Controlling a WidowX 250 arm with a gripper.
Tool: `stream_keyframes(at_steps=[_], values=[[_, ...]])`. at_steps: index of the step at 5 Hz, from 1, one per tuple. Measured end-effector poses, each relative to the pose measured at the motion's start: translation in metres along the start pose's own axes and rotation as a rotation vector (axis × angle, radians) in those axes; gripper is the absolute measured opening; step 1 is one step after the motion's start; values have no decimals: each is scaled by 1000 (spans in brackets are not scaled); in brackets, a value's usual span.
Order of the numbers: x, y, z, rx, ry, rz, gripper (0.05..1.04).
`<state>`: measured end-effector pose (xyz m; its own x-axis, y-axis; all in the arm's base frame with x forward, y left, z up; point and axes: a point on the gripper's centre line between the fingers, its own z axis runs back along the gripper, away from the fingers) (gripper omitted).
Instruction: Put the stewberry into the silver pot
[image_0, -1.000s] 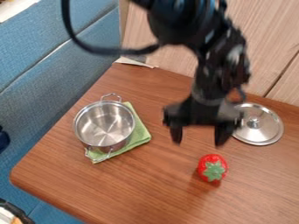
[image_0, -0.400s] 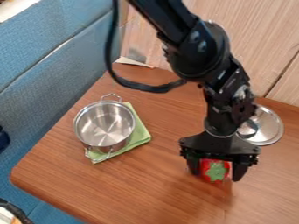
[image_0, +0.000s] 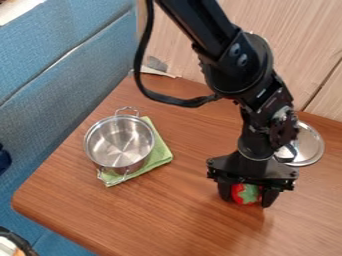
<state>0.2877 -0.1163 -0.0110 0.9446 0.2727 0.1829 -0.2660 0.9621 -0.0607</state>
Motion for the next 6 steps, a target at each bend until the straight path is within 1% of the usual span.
stream_keyframes(at_steps=[1, 2, 3, 4, 5, 6], values=[[-1, 6, 3, 44, 16, -5, 795], [22, 28, 31, 31, -42, 106, 796], [37, 68, 49, 45, -80, 245, 796], [50, 116, 58, 70, -109, 401, 796], [54, 149, 58, 83, -111, 521, 796], [52, 173, 47, 135, -84, 581, 795]])
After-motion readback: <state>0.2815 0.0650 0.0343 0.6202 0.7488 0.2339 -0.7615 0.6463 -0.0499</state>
